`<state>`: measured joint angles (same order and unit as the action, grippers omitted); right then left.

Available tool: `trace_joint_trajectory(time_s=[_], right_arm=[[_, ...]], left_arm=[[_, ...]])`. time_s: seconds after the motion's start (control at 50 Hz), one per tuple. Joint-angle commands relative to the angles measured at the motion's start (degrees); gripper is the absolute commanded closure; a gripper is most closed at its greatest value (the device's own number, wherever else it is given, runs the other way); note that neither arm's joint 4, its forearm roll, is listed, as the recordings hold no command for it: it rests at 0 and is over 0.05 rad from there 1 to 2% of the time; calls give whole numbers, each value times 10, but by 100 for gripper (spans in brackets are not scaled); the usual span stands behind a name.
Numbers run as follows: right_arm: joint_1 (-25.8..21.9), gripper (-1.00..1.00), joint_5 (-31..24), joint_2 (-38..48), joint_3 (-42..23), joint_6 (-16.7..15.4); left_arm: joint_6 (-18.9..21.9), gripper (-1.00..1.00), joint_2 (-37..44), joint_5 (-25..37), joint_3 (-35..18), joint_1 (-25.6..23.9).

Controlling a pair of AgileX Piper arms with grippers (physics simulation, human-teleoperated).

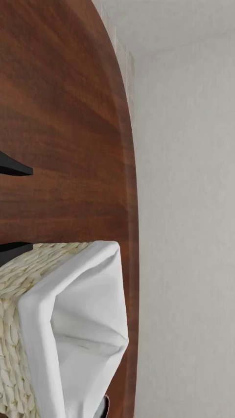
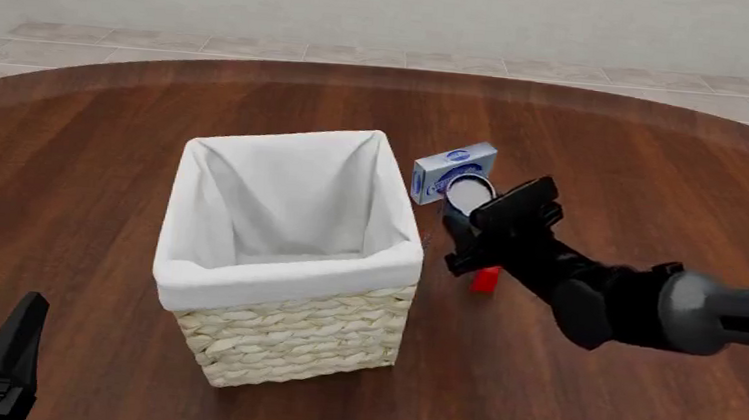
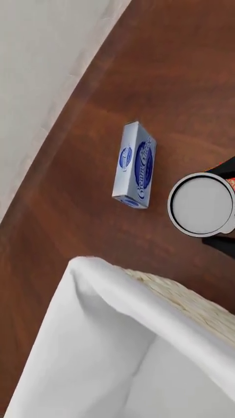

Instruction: Pick up the alphabet soup and put it in the basket.

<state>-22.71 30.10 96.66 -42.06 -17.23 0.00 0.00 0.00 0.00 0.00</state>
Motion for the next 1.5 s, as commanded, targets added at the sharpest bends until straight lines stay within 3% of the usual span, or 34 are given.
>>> trace_joint_trajectory(time_s=[0.02, 0.14, 0.42, 0.64, 1.14, 1.5], right_arm=[[11, 100, -14, -43, -12, -2], [7, 100, -28, -80, -16, 5], [2, 100, -58, -123, -34, -11], [-14, 100, -82, -164, -46, 2], [-94, 100, -126, -204, -81, 16], [-161, 100, -166, -181, -130, 28]], left_arm=[[0, -100, 0, 0, 0, 0], [0, -100, 0, 0, 0, 0], [0, -100, 0, 0, 0, 0], [0, -100, 0, 0, 0, 0], [0, -100, 0, 0, 0, 0], [0, -100, 0, 0, 0, 0]])
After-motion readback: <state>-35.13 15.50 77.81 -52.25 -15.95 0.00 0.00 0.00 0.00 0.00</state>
